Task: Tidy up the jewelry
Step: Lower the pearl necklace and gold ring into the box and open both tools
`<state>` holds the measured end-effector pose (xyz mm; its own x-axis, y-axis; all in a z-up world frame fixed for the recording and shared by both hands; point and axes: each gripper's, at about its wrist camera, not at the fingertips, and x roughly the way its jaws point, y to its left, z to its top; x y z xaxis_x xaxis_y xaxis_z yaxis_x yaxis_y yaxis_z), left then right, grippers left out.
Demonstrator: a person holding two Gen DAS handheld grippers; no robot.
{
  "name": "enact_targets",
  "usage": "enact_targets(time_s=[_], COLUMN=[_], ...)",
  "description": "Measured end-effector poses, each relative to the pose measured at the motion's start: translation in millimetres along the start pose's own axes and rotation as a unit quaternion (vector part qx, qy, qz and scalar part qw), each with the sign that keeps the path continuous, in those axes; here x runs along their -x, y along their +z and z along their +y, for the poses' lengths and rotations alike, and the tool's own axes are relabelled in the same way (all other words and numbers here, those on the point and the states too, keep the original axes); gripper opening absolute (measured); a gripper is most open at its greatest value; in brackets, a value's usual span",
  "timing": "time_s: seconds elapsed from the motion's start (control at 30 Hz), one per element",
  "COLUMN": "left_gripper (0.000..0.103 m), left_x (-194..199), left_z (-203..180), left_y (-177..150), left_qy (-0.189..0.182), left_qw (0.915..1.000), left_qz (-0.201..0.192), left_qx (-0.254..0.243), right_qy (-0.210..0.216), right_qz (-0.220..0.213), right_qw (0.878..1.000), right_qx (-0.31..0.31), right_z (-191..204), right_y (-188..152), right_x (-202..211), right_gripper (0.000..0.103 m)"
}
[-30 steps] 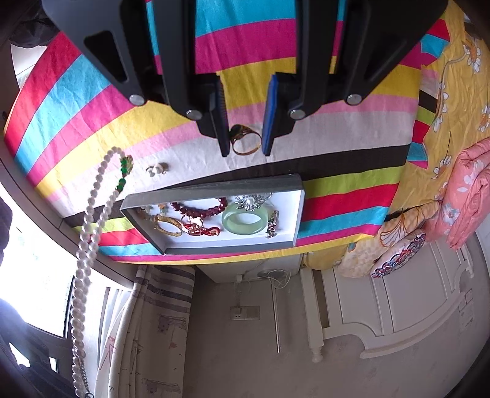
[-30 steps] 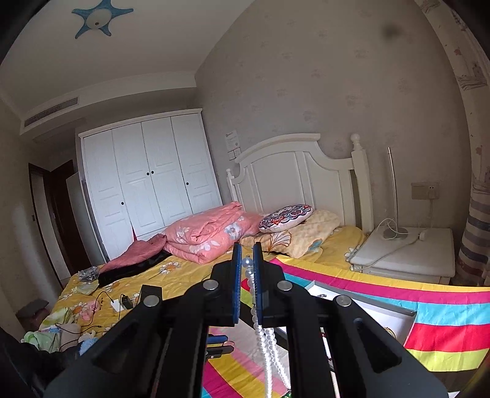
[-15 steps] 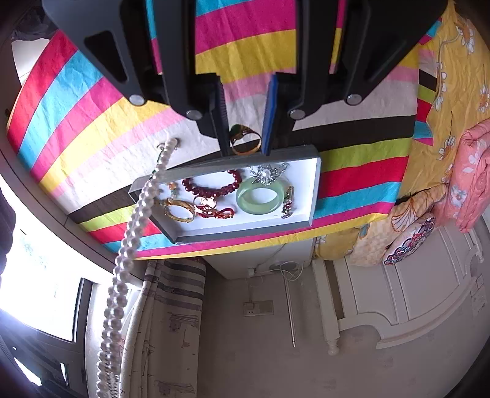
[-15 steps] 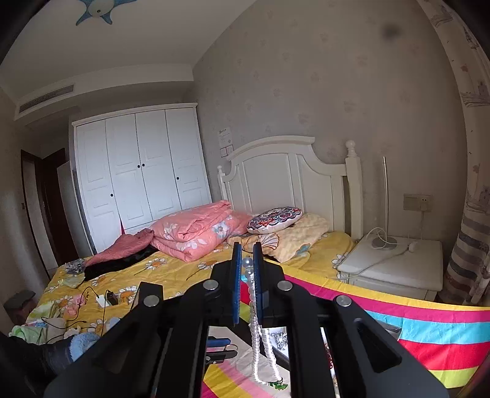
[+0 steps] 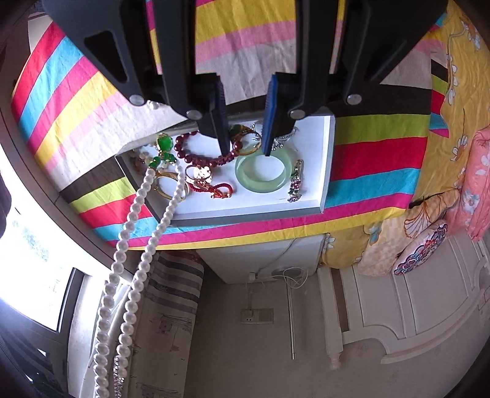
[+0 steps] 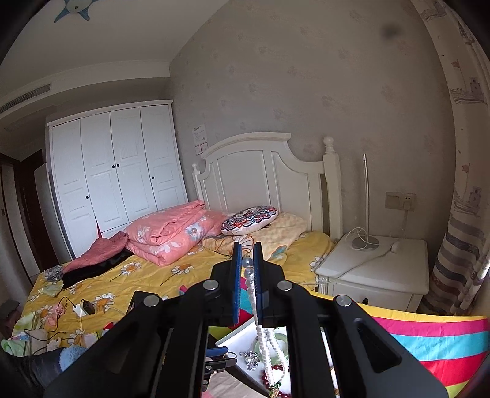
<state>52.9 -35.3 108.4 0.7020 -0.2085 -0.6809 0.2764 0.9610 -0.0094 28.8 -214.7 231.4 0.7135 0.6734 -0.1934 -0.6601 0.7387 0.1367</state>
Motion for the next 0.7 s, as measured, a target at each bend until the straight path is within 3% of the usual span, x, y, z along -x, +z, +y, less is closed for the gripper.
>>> enact_targets(time_s=[0.17,0.4,0.7], left_gripper=[0.021,0.021,0.021], left_x=[-26.8,-45.6,-55.4], left_z=[8.7,13.6,11.7], left_y=[10.2,10.7,0.2], left_qy=[0.000,0.003,-0.006], left_qw=[0.9997,0.9994,0.9994], left_qz=[0.013,0.017,0.026], left_qx=[0.019,0.030,0.021], right_qy=[-0.010,-0.022,-0.085], right_qz=[0.009,-0.010,0.086], right_qw=[1.000,1.000,0.993], right_qx=[-0.007,0.011,-0.012], right_z=[-12.2,-17.6,-85.6], right_y=[6.9,13.5,-87.7], right_x=[-33.0,-61.7,-90.8], right_gripper=[0.008,0.008,0.008])
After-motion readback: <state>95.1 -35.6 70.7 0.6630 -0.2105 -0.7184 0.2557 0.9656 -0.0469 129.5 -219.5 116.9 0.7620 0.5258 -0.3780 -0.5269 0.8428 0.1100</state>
